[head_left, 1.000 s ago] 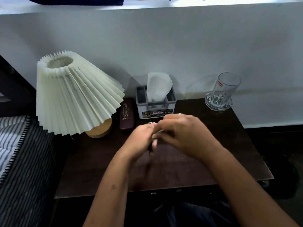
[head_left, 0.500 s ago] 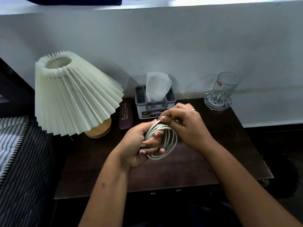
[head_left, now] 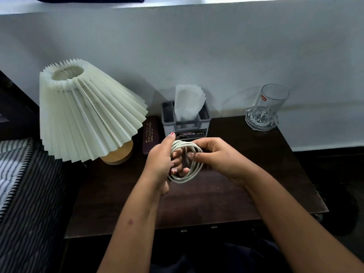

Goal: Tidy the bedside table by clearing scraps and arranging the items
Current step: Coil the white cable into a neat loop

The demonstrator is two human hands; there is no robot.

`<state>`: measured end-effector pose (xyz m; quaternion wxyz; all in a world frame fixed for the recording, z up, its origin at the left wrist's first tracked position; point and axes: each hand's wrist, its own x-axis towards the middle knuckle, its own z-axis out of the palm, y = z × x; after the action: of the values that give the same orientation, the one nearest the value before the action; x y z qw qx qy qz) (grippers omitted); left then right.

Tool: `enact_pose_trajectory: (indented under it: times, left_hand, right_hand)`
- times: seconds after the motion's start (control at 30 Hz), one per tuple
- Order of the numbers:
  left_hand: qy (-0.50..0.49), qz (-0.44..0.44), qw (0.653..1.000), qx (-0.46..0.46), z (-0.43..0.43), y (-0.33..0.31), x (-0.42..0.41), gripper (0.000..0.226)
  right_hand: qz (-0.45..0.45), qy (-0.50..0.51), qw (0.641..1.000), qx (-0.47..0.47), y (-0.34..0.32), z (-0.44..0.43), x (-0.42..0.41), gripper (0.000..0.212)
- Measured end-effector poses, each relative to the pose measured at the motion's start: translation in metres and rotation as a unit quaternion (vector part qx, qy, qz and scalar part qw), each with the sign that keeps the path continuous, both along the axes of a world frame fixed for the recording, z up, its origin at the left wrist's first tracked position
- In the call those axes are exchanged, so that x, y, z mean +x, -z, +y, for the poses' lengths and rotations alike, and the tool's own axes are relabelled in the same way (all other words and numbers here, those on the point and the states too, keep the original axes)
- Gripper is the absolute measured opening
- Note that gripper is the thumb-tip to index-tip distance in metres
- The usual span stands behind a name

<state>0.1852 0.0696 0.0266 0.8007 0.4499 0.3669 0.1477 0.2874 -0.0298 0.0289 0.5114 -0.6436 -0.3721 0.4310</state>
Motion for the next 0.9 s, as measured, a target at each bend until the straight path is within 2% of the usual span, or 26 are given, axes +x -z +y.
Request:
enact_pose_trajectory:
  times: [0.17,0.37,0.5,0.6,0.73,0.9]
  left_hand:
    - [-0.083,0.033,0.994,0.058,0.000,0.003,0.004,0.044]
    - [-0.110,0.021,0.993,0.039,0.005,0.004,0.000,0.043]
    - [-0.121,0.001,0.993,-0.011,0.005,0.002,0.000,0.045]
    - [-0.129,-0.014,0.990,-0.051,0.005,0.003,0.001,0.042]
    - [-0.085,-0.031,0.994,-0.068,0.001,0.003,0.004,0.046]
    - [-0.048,-0.054,0.994,-0.085,-0.001,0.002,0.003,0.045]
  right_hand:
    - [0.054,0.008,0.999,0.000,0.000,0.002,-0.004,0.025]
    - [0.166,0.018,0.984,0.057,-0.001,0.005,-0.016,0.028]
    - [0.125,0.074,0.987,0.069,0.000,0.009,-0.022,0.032]
    - [0.107,0.141,0.980,0.088,0.002,0.009,-0.017,0.025]
    - [0.123,0.189,0.969,0.102,0.006,0.010,-0.015,0.009]
    - [0.145,0.244,0.952,0.117,0.008,0.012,-0.014,0.010]
